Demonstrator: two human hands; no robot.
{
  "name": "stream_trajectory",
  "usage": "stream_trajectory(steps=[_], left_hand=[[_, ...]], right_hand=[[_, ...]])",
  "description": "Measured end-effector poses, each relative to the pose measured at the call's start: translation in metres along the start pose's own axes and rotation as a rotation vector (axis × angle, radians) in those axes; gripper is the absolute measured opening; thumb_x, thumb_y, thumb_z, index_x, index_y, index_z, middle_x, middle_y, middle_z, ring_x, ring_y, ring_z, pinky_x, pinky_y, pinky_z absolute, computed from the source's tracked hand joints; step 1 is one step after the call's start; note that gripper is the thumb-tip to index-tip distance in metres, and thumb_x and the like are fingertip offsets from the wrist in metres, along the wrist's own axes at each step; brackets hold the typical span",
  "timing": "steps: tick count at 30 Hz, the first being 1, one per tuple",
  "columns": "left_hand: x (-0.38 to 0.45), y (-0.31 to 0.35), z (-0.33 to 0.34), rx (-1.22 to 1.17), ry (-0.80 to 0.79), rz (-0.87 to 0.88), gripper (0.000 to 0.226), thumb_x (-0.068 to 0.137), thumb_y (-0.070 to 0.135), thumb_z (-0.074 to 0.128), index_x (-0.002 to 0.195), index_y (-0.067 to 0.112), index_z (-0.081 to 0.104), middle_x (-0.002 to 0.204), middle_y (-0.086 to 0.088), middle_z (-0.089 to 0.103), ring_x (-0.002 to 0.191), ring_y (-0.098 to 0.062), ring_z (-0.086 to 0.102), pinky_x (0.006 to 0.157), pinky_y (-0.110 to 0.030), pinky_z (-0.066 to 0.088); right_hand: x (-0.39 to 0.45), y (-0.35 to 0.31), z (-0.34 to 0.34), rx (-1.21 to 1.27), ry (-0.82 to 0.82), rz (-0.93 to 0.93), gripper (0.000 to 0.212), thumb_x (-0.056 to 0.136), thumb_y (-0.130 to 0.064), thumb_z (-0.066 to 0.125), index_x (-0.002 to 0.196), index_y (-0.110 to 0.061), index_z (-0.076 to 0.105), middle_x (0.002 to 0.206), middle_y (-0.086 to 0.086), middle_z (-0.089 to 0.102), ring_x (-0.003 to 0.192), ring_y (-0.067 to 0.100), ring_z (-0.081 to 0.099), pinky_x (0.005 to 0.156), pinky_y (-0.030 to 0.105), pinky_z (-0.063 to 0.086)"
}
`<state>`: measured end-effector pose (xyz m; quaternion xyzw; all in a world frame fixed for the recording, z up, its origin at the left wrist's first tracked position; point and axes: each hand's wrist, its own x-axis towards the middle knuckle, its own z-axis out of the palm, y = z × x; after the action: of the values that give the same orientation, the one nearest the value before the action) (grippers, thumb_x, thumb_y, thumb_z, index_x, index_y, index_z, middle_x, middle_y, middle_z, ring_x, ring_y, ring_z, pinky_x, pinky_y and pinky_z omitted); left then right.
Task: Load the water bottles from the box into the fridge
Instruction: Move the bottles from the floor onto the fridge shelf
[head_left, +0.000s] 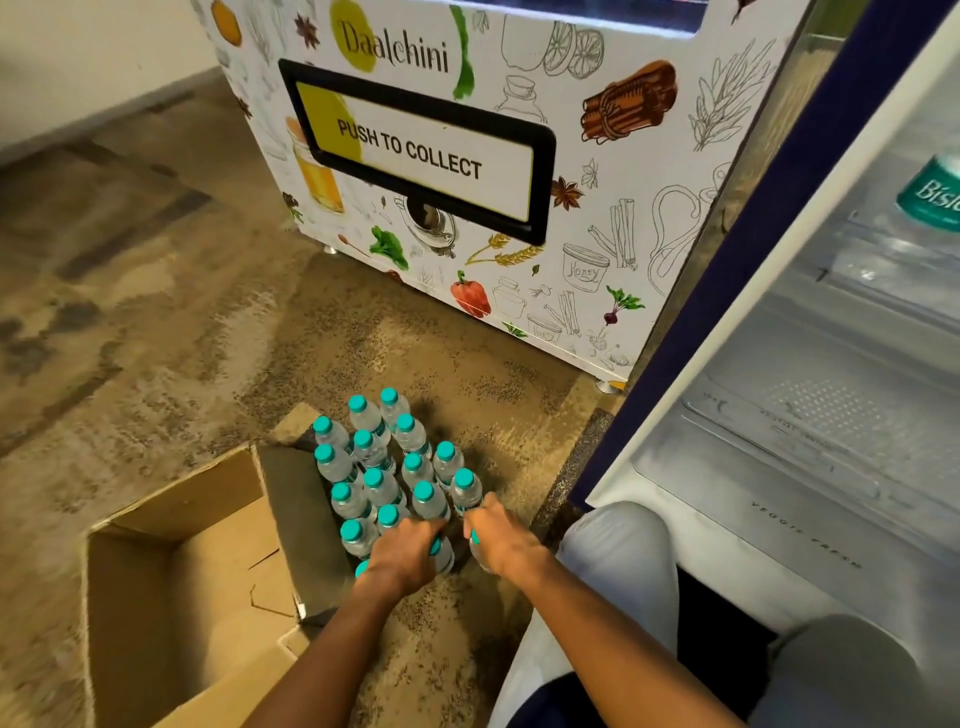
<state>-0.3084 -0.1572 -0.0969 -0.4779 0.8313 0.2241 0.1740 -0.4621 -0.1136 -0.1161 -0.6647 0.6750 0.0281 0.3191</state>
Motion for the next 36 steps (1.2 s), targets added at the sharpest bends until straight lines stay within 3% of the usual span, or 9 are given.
stream_trajectory(steps=[3, 7, 12, 17, 20, 24, 32, 36], left_hand=[[0.002, 0.005, -0.016, 0.034, -0.036, 0.05, 0.035, 0.089, 0.019, 0.058, 0.122, 0.028, 0.053, 0.119, -0.004, 0.059, 0.107, -0.022, 0.058, 0.087, -0.036, 0.052], [0.002, 0.016, -0.042, 0.095, -0.055, 0.117, 0.035, 0.087, 0.014, 0.059, 0.117, 0.031, 0.052, 0.119, -0.002, 0.057, 0.105, -0.021, 0.056, 0.083, -0.035, 0.052], [-0.001, 0.046, -0.08, 0.189, -0.049, 0.18, 0.037, 0.086, 0.011, 0.06, 0.117, 0.029, 0.053, 0.118, -0.002, 0.056, 0.106, -0.024, 0.055, 0.081, -0.036, 0.049], [-0.007, 0.076, -0.122, 0.222, -0.06, 0.266, 0.036, 0.086, 0.019, 0.064, 0.117, 0.033, 0.052, 0.121, -0.003, 0.057, 0.108, -0.025, 0.055, 0.088, -0.042, 0.051], [-0.014, 0.096, -0.146, 0.226, -0.06, 0.298, 0.034, 0.087, 0.029, 0.067, 0.117, 0.033, 0.051, 0.123, -0.002, 0.053, 0.108, -0.02, 0.053, 0.091, -0.04, 0.05], [-0.026, 0.127, -0.175, 0.266, -0.02, 0.373, 0.029, 0.088, 0.029, 0.068, 0.112, 0.031, 0.053, 0.117, 0.0, 0.055, 0.098, -0.015, 0.049, 0.078, -0.031, 0.045], [-0.058, 0.187, -0.208, 0.384, 0.02, 0.506, 0.039, 0.087, 0.024, 0.068, 0.124, 0.03, 0.054, 0.121, 0.003, 0.056, 0.106, -0.016, 0.054, 0.081, -0.026, 0.046], [-0.068, 0.212, -0.216, 0.421, 0.034, 0.62, 0.035, 0.086, 0.019, 0.067, 0.117, 0.03, 0.055, 0.118, 0.005, 0.06, 0.1, -0.014, 0.056, 0.079, -0.024, 0.05]], right_hand=[[-0.006, 0.008, -0.02, 0.136, 0.069, 0.047, 0.028, 0.092, -0.01, 0.057, 0.12, -0.014, 0.056, 0.134, 0.014, 0.043, 0.115, 0.032, 0.052, 0.093, 0.036, 0.046], [-0.016, 0.015, -0.051, 0.243, 0.104, 0.077, 0.026, 0.087, -0.003, 0.067, 0.103, -0.023, 0.062, 0.127, 0.006, 0.043, 0.109, 0.026, 0.055, 0.098, 0.034, 0.047], [-0.029, 0.025, -0.099, 0.256, 0.129, 0.057, 0.026, 0.085, -0.005, 0.071, 0.104, -0.023, 0.065, 0.127, 0.004, 0.044, 0.113, 0.023, 0.053, 0.099, 0.033, 0.045], [-0.06, 0.032, -0.149, 0.245, 0.215, -0.009, 0.031, 0.073, -0.01, 0.081, 0.09, -0.031, 0.065, 0.117, 0.003, 0.06, 0.099, 0.018, 0.06, 0.082, 0.031, 0.055], [-0.083, 0.041, -0.171, 0.254, 0.263, -0.043, 0.03, 0.073, -0.012, 0.081, 0.092, -0.028, 0.064, 0.112, 0.001, 0.059, 0.098, 0.017, 0.059, 0.077, 0.025, 0.052], [-0.116, 0.049, -0.196, 0.244, 0.308, -0.087, 0.031, 0.072, -0.008, 0.081, 0.097, -0.019, 0.067, 0.104, -0.001, 0.064, 0.095, 0.017, 0.062, 0.081, 0.032, 0.058], [-0.179, 0.063, -0.232, 0.133, 0.307, -0.16, 0.031, 0.074, -0.008, 0.078, 0.093, -0.025, 0.061, 0.102, -0.005, 0.06, 0.093, 0.014, 0.058, 0.083, 0.029, 0.056], [-0.212, 0.074, -0.253, 0.115, 0.345, -0.159, 0.031, 0.071, -0.01, 0.078, 0.09, -0.029, 0.062, 0.097, -0.011, 0.061, 0.09, 0.009, 0.059, 0.076, 0.024, 0.052]])
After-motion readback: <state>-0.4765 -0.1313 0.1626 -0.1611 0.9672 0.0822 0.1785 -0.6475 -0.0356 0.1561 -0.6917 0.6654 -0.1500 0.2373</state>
